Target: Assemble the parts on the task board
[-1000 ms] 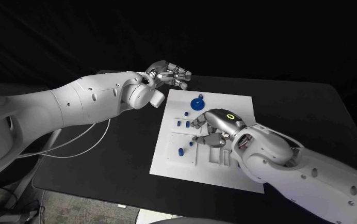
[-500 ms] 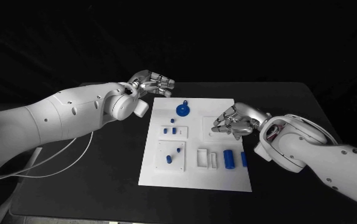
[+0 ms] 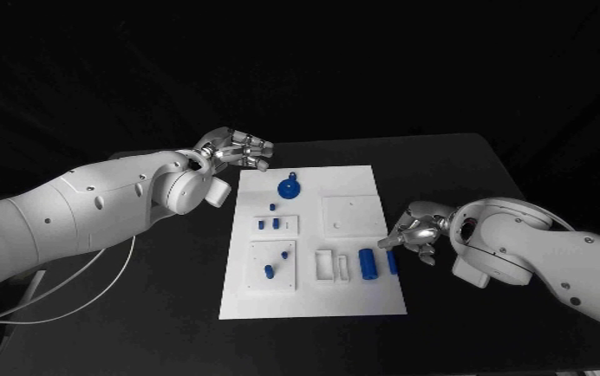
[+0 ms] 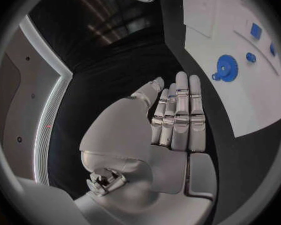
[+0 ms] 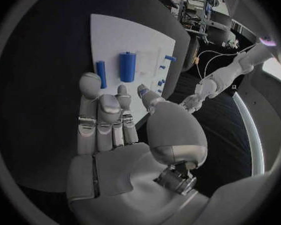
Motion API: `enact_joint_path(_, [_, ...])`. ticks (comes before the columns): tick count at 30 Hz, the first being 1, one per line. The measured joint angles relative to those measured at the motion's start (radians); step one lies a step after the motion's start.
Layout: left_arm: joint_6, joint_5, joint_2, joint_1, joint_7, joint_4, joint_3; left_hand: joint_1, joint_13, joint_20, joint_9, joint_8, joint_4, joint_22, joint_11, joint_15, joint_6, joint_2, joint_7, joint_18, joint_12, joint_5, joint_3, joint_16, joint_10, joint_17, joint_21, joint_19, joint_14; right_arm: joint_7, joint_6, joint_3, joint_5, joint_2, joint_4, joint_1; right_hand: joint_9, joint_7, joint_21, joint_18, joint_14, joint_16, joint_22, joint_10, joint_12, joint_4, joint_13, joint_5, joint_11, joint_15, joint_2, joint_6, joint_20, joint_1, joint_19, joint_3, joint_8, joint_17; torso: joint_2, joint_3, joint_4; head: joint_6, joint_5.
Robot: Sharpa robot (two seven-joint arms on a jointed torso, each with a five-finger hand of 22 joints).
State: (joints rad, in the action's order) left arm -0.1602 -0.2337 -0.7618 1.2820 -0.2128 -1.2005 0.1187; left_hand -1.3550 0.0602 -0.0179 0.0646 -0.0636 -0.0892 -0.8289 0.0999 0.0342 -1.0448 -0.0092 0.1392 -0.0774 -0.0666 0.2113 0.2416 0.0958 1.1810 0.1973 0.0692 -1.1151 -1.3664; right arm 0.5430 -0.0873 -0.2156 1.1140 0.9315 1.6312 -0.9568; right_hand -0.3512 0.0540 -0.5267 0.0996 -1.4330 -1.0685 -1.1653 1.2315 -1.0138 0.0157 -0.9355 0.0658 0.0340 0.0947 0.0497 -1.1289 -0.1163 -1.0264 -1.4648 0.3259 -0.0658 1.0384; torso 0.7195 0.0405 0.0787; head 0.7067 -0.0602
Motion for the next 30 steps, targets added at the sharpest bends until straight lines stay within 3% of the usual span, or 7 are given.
enact_joint_path(6, [0.005,0.002,-0.006,-0.002,-0.009,-0.001,0.001,0.031,0.0,-0.008,0.0,0.0,0.043,0.076,0.002,0.009,0.011,-0.017,0.0,0.0,0.0,-0.012,-0.044,0.0,-0.009,0.0,-0.002,-0.008,0.009,0.08,-0.029,0.003,-0.042,-0.001,0.006,0.006,0.017,0.017,-0.003,0.0,-0.004,0.0,-0.009,0.004,0.003,-0.028,-0.008,-0.012,-0.004,-0.004,0.007,0.051,0.0,0.034,0.0,-0.022,0.0,0.011,-0.003,-0.0013,0.0016,0.005,0.001])
enact_joint_path(9, [0.009,0.003,-0.006,-0.002,-0.013,-0.002,0.001,0.047,0.0,-0.016,0.0,0.0,0.072,0.144,0.002,0.009,0.017,-0.022,-0.001,0.0,0.0,-0.046,-0.114,0.0,-0.009,0.0,-0.002,-0.016,0.009,0.106,-0.04,0.009,-0.057,-0.009,0.005,0.007,0.033,0.02,-0.01,0.0,-0.007,0.0,-0.013,0.003,0.004,-0.04,-0.013,-0.012,-0.004,-0.007,0.012,0.059,0.0,0.043,0.0,-0.024,0.0,0.018,-0.003,-0.0032,0.0012,0.006,0.004])
enact_joint_path(13, [0.012,0.005,-0.007,-0.003,-0.017,-0.004,0.001,0.015,0.0,-0.019,0.0,0.0,0.098,0.296,0.002,0.012,0.02,0.01,0.002,0.0,0.0,-0.061,-0.226,0.0,-0.009,0.003,-0.002,-0.048,0.012,0.125,-0.048,0.02,-0.072,-0.024,0.002,0.008,0.069,0.02,-0.01,0.0,-0.007,0.0,-0.023,0.007,0.012,-0.067,-0.026,-0.012,-0.007,-0.007,0.02,0.06,0.0,0.051,0.0,-0.016,0.0,0.031,-0.003,-0.005,0.0004,0.008,0.007])
enact_joint_path(15, [0.015,0.006,-0.007,-0.003,-0.019,-0.005,0.001,-0.006,0.0,-0.018,0.0,0.0,0.104,0.416,0.002,0.012,0.02,0.031,0.002,0.0,0.0,-0.061,-0.278,0.0,-0.009,0.004,-0.002,-0.076,0.012,0.131,-0.048,0.023,-0.077,-0.032,-0.001,0.009,0.099,0.02,-0.01,0.0,-0.007,0.008,-0.031,0.011,0.024,-0.089,-0.038,-0.012,-0.011,-0.007,0.032,0.06,0.0,0.047,0.0,-0.014,0.0,0.043,-0.003,-0.0052,-0.0002,0.009,0.008])
enact_joint_path(18, [0.017,0.007,-0.007,-0.003,-0.021,-0.005,0.001,-0.009,0.0,-0.014,0.0,0.0,0.102,0.478,0.002,0.012,0.02,0.034,0.002,0.0,0.0,-0.061,-0.287,0.0,-0.009,0.004,-0.002,-0.089,0.012,0.138,-0.048,0.026,-0.081,-0.042,-0.005,0.01,0.105,0.021,-0.01,0.0,-0.007,0.008,-0.032,0.011,0.024,-0.091,-0.04,-0.012,-0.011,-0.007,0.04,0.06,0.0,0.05,0.0,-0.015,0.0,0.045,-0.002,-0.0051,-0.0002,0.011,0.007])
enact_joint_path(23, [0.022,0.008,-0.007,-0.003,-0.022,-0.006,0.001,-0.005,0.0,-0.016,0.0,0.0,0.102,0.527,0.002,0.012,0.023,0.038,-0.002,0.0,0.0,-0.061,-0.287,0.004,-0.009,0.004,-0.002,-0.098,0.012,0.144,-0.043,0.03,-0.081,-0.061,-0.013,0.012,0.12,0.028,-0.01,0.0,-0.011,0.008,-0.032,0.01,0.027,-0.106,-0.042,-0.012,-0.011,-0.011,0.07,0.078,0.0,0.043,0.0,-0.008,0.0,0.047,-0.001,-0.0046,-0.0002,0.013,0.005])
enact_joint_path(30, [0.028,0.009,-0.007,-0.003,-0.022,-0.008,0.001,-0.005,0.0,-0.016,0.0,0.0,0.102,0.592,0.002,0.012,0.023,0.038,-0.002,0.0,0.0,-0.061,-0.287,0.004,-0.009,0.005,-0.002,-0.113,0.012,0.149,-0.03,0.042,-0.064,-0.093,-0.029,0.014,0.149,0.033,-0.005,0.0,-0.011,0.017,-0.034,0.01,0.032,-0.128,-0.046,-0.012,-0.011,-0.011,0.089,0.083,0.0,0.025,0.0,-0.008,0.0,0.051,0.001,-0.0023,0.0003,0.018,-0.001])
